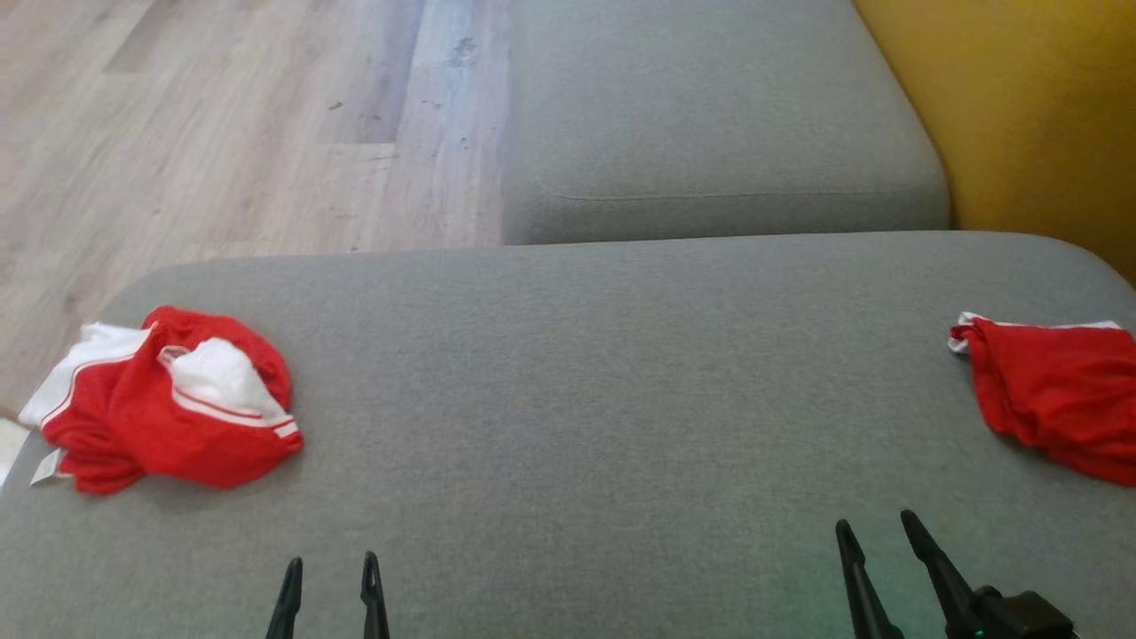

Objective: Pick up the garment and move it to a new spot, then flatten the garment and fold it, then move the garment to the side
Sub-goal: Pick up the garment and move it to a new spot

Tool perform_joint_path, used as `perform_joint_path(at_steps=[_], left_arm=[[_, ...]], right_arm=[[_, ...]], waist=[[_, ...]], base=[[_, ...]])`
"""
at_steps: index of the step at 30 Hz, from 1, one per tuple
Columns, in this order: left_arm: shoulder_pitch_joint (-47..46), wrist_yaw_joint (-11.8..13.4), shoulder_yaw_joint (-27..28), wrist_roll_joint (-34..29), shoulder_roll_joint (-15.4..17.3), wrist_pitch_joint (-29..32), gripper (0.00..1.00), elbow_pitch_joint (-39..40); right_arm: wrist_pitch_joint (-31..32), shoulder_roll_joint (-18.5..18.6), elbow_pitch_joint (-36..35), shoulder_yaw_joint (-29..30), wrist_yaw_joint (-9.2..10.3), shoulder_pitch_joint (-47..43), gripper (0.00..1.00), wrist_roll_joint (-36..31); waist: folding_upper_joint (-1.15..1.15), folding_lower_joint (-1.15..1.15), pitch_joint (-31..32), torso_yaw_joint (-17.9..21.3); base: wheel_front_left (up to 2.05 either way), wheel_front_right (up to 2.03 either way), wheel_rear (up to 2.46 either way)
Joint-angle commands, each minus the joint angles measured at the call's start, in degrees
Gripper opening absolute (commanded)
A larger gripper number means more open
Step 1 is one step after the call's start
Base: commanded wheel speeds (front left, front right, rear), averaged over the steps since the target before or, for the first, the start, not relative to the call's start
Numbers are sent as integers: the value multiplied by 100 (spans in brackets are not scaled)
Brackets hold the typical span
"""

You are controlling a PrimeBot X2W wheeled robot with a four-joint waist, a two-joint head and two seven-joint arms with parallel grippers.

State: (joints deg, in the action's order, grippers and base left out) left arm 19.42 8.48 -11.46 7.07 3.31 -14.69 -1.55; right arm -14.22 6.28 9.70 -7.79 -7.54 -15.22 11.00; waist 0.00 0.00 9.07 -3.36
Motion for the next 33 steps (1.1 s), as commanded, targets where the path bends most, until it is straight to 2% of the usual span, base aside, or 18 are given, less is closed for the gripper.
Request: perform_joint_path(at_steps=[1,6,16,26,30,33], left_arm=[[-226,-11,169,-20,-43,-31,100,154],[-303,2,171,-80,-43,-31,100,151],[-320,-19,425,-229,-42,-31,100,228],[-286,256,491,-125,-43,-31,100,642],[-370,241,428,-158,-43,-31,100,648],[-624,109,440,-236,-10,-31,100,630]], right_arm=[[-77,129,-188,-135,5,175,100,-26],[-77,153,-190,-163,5,132,100,1],[-78,53,-205,-250,5,251,100,45],[-78,348,-72,-570,5,711,100,153],[-78,469,-50,-603,5,670,100,166],[-78,566,-81,-526,5,564,100,151]], waist=[[0,0,-9,-75],[0,0,-65,-597],[0,0,-278,-2125],[0,0,-667,-2465],[0,0,-777,-2549],[0,0,-904,-2634]], base=[[0,0,0],[0,0,0],[0,0,0],[0,0,0],[0,0,0],[0,0,0]])
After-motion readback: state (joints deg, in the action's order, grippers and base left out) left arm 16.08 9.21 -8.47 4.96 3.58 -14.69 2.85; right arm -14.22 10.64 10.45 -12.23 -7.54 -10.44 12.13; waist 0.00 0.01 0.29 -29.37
